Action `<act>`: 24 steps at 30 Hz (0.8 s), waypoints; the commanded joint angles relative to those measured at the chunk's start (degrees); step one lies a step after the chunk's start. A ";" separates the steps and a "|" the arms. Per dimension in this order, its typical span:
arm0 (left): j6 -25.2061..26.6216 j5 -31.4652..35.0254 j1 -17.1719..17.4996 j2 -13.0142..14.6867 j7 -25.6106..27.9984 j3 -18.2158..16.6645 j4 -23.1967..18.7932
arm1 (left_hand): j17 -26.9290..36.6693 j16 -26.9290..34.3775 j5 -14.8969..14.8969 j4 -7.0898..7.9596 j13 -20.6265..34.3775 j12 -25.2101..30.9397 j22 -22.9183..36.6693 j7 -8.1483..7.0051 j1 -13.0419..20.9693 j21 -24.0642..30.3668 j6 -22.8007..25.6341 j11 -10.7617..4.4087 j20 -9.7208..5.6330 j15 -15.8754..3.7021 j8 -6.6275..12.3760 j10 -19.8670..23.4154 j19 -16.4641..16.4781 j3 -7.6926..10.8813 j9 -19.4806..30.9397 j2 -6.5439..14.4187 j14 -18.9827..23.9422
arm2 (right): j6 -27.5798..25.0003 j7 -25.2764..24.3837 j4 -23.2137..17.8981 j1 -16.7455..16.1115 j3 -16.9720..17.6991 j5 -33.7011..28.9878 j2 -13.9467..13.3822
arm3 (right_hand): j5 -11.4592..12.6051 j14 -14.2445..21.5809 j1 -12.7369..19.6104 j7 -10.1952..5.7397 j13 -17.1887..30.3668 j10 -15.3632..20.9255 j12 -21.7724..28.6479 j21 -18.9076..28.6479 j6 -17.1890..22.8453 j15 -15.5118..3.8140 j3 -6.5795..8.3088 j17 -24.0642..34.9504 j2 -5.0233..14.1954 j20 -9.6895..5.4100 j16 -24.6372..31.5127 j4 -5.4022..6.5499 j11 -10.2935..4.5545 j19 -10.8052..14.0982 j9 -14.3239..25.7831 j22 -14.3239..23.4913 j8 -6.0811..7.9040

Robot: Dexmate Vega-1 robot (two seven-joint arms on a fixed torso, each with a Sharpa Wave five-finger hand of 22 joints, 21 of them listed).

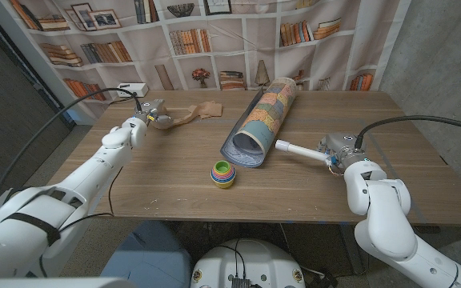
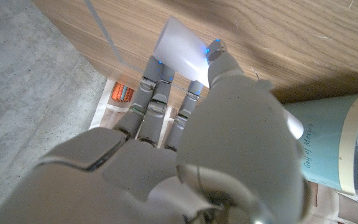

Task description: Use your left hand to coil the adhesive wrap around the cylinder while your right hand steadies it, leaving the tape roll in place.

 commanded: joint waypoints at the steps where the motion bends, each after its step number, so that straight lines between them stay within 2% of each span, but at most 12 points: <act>1: 0.07 -0.78 -1.35 -1.11 0.32 0.43 2.64 | -0.01 0.10 0.52 -0.20 0.30 0.06 0.14 0.49 0.14 0.03 -0.12 0.64 -0.13 0.24 -0.04 -0.03 0.09 0.16 0.20 0.22 -0.20 | -0.11 0.20 0.09 -0.11 0.21 0.30 -0.01 | 0.31 8.57 0.03 0.07 0.23 3.54 0.24 0.45 0.31 -15.74 6.25 0.27 0.38 -5.51 0.56 -0.13 -3.03 -0.27 0.21 0.33 0.13; 10: 0.57 -1.28 -2.00 -1.64 0.58 0.68 3.85 | 0.00 0.19 0.51 -0.14 0.32 0.09 0.10 0.57 0.09 -0.03 -0.22 0.65 -0.06 0.23 -0.03 -0.07 0.02 0.12 0.19 0.31 0.00 | -0.17 1.15 0.45 0.31 0.02 -0.40 0.23 | 0.32 8.52 -0.01 0.07 0.32 3.55 0.10 0.63 0.31 -15.74 6.33 0.24 0.33 -5.48 0.50 -0.14 -3.00 -0.38 0.28 0.33 0.08; 17: 0.87 -1.46 -2.18 -1.71 0.65 0.96 4.46 | -0.06 0.21 0.52 -0.19 0.34 0.19 0.05 1.27 0.21 -0.31 -0.29 0.99 -0.20 0.25 0.00 0.07 -0.60 0.15 0.18 0.42 0.13 | 0.10 1.21 0.80 0.56 0.01 -0.41 0.50 | 0.31 8.57 -0.03 0.07 0.38 3.51 -0.01 0.75 0.35 -15.74 6.38 0.30 0.31 -5.47 0.54 -0.14 -3.02 -0.45 0.32 0.33 0.06; 24: 1.12 -1.65 -2.24 -1.80 0.42 1.18 4.87 | -0.27 -0.07 0.53 -0.31 0.37 0.40 0.09 1.53 0.45 0.35 -0.12 1.63 -0.52 0.23 0.14 0.49 0.93 0.21 0.16 0.51 -0.28 | 0.29 1.33 1.09 0.94 -0.13 -0.35 0.73 | 0.32 8.60 -0.05 0.08 0.22 3.62 -0.17 0.85 0.38 -15.74 6.43 0.28 0.31 -5.48 0.53 -0.13 -3.05 -0.54 0.35 0.33 0.05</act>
